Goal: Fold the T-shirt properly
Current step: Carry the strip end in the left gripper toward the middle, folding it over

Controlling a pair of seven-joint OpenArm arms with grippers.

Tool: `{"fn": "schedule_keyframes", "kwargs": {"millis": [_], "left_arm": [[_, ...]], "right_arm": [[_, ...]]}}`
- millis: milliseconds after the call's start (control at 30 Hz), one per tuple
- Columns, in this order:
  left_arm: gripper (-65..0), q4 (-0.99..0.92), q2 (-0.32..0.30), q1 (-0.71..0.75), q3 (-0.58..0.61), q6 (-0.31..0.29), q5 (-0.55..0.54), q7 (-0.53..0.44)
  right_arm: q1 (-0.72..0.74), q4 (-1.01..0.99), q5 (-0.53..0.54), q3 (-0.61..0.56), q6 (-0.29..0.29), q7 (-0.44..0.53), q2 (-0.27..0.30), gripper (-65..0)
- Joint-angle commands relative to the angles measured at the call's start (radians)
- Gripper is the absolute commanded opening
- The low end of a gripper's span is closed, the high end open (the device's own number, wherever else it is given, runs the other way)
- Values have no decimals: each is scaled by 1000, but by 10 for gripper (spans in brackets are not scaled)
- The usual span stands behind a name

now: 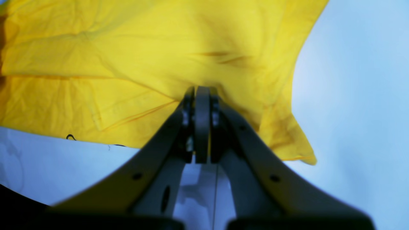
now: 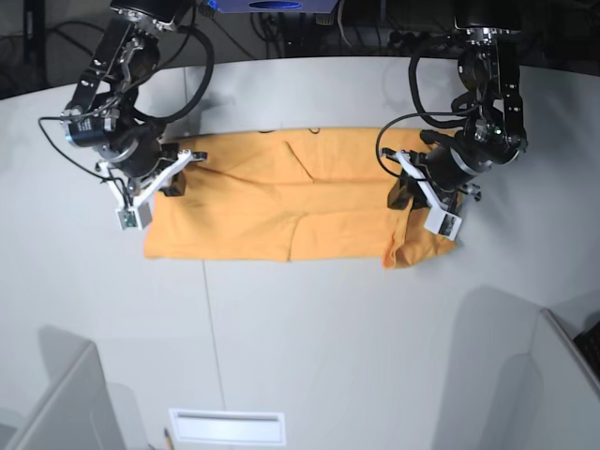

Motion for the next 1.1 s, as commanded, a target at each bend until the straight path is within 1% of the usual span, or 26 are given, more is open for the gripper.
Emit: {"fn": "schedule_keyframes", "kwargs": {"millis": [0,200,333,400,500,667,800,1067], "left_arm": [[-650,14,3,-4,7,3,-16,-20],[-650,6,39,-32,83,6,-14,-18],[-650,6,46,-43,119,58,-17,-18],[-650,6,46,-46,145,72,-17,-18],[-650,6,48,-46,165,75,-17,-18],[-650,-34,66,-46,163,75,-14,-18],[-650,-66,66,-47,163,75,-17,-20],[-650,-71,66,-47,152,75,-19,-21]], "right_arm": [[10,19,11,0,5,21,1,-650],[10,19,11,0,5,21,1,-650],[10,19,11,0,5,21,1,-650],[10,19,11,0,5,21,1,-650],[10,21,11,0,5,21,1,-650],[10,21,11,0,5,21,1,-650],[10,21,11,0,5,21,1,-650],[10,19,11,0,5,21,1,-650]]}}
